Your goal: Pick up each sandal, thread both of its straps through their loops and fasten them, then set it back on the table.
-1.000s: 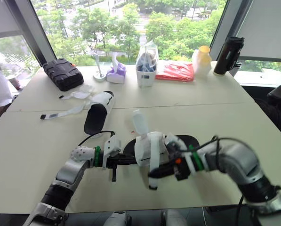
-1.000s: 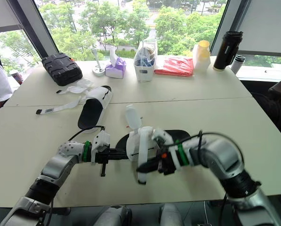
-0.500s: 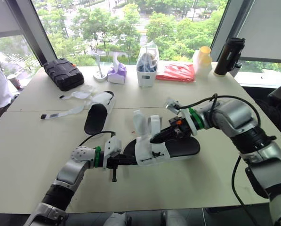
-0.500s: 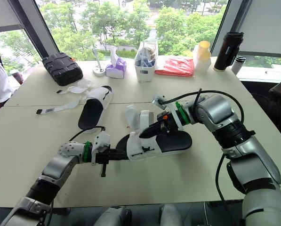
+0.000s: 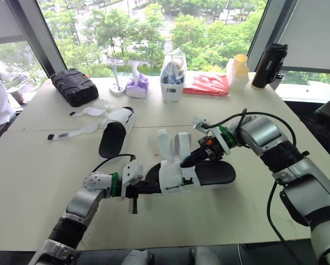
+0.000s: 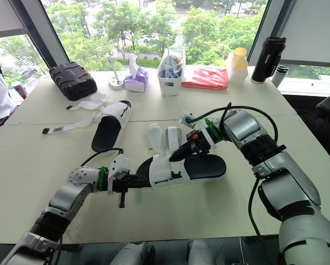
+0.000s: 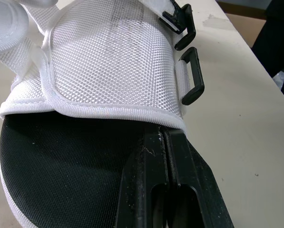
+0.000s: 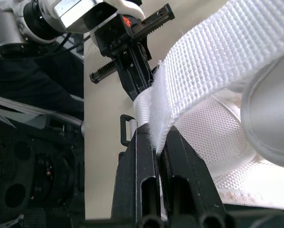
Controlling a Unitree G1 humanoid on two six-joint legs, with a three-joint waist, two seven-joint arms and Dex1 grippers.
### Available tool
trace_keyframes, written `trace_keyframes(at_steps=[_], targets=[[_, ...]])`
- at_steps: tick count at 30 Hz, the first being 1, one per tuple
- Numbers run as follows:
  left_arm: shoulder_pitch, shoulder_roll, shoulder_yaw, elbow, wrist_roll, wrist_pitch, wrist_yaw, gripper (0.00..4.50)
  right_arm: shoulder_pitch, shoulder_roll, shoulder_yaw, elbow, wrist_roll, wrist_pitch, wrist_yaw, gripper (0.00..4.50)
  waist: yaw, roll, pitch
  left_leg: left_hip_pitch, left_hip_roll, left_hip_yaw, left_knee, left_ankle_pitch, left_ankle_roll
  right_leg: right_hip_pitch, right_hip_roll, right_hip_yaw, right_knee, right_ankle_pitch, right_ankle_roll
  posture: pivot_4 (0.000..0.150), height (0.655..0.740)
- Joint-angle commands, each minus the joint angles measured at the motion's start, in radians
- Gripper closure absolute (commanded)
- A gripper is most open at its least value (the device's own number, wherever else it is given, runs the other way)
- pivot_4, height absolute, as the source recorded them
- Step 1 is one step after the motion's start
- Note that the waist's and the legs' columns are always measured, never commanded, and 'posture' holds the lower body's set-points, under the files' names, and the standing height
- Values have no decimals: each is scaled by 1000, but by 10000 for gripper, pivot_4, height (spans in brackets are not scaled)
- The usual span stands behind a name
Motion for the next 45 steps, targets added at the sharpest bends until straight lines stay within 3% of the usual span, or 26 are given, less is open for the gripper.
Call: trace_keyframes(at_steps=[1,11,29,35,38,45], targets=[[20,3,-35,12,34,15,9,45000,-11,-15,21,-20,-42,-35,47,44376,0,0,0,0,0,0,0,0,0,0,0,0,0,0,0,1500,7400],[20,1,-35,11,33,13,20,45000,63,-21,17,-194,-80,-119,38,44376,-1,0,0,0,0,0,0,0,0,-1,0,0,0,0,0,1500,7400],[25,-2,-35,3,24,28,24,45000,204,-93,-61,-484,-17,-33,-11,44376,1,0,0,0,0,0,0,-1,0,-1,0,0,0,0,0,1500,7400],[21,-3,-36,7,26,27,20,45000,248,-81,-85,-487,-29,-46,-86,44376,0,0,0,0,0,0,0,-2,0,-1,0,0,-1,0,0,1500,7400],[16,-5,-37,13,27,26,18,45000,243,-62,-105,-462,-25,-44,-121,36287,-1,0,0,0,0,0,0,-2,0,-1,0,0,-1,0,0,1500,7400],[11,-10,-39,15,30,29,19,45000,245,-173,-175,-535,31,-50,-73,2635,1,0,0,0,0,0,0,-2,0,0,0,0,-1,0,0,1500,7400]])
